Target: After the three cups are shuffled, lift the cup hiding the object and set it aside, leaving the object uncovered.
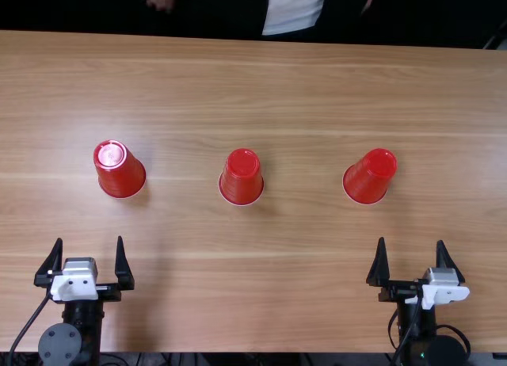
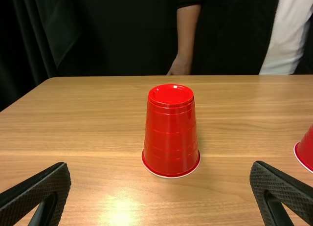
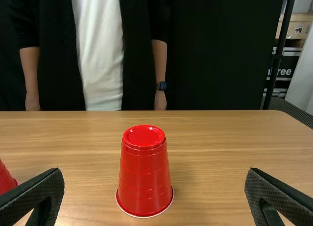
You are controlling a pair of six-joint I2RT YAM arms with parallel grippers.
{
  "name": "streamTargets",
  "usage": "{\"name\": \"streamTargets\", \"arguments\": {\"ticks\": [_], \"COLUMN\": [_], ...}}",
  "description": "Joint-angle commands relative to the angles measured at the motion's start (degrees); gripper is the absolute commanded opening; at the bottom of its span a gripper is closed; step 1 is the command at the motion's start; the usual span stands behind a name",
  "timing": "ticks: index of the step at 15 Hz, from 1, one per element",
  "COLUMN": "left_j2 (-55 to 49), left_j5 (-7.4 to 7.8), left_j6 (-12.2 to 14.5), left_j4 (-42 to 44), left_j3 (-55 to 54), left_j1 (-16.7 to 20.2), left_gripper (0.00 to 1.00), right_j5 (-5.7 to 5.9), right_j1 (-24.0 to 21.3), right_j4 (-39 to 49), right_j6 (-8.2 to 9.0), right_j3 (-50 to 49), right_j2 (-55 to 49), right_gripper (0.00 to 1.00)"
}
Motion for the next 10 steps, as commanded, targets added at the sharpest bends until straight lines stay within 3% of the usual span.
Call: {"name": "streamTargets", "arguments": {"ticks": [1, 10], "left_j2": [-0.4, -0.4], "left_j5": [-0.15, -0.05], "left_j6": [0.5, 0.7], "left_j4": [-1.4, -1.4], "left_j3": [-1.1, -1.1], "left_j1": [0.8, 0.7], "left_gripper": [1.0, 1.0], "right_j5": [0.22, -0.09], "right_j1": [-0.3, -0.4], "right_j4": [0.3, 0.0], "right_j6": [0.18, -0.24], "right_j3": [-0.5, -0.7], "right_j2": [-0.4, -0.4], "right_gripper": [1.0, 1.0]}}
